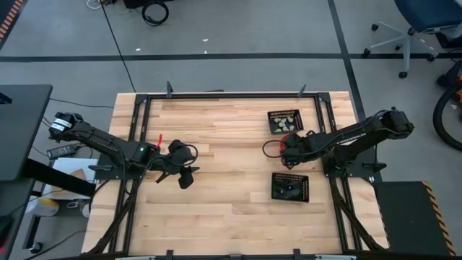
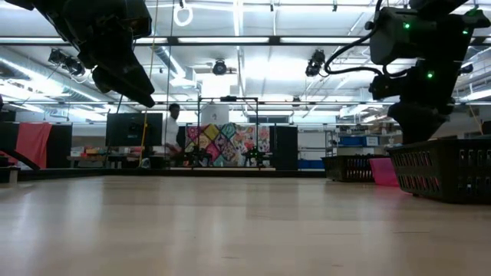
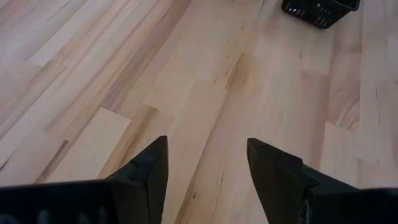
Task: Sort Halloween decoration
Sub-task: Return to Home Position
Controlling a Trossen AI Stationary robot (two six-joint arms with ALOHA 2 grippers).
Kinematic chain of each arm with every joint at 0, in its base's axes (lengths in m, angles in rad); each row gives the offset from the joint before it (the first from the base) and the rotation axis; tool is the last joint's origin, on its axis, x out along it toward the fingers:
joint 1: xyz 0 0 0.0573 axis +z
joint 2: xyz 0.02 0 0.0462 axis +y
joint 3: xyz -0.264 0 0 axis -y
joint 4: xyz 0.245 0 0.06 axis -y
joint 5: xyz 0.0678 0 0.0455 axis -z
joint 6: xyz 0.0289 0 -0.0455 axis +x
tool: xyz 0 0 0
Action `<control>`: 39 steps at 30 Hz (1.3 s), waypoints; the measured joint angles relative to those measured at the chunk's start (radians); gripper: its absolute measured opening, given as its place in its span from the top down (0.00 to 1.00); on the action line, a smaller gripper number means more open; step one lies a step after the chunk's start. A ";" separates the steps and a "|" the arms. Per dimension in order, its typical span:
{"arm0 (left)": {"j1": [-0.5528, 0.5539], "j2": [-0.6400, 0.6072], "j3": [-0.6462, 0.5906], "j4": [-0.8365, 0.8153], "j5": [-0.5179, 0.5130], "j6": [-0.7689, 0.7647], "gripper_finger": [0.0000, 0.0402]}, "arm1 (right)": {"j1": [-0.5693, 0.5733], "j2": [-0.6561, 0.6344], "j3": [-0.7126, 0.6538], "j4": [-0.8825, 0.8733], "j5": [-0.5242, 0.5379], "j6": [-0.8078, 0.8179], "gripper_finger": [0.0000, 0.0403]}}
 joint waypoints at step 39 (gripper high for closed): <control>0.000 0.000 0.000 0.000 -0.023 0.035 0.52 | 0.050 -0.697 -0.194 0.613 0.117 -0.531 0.60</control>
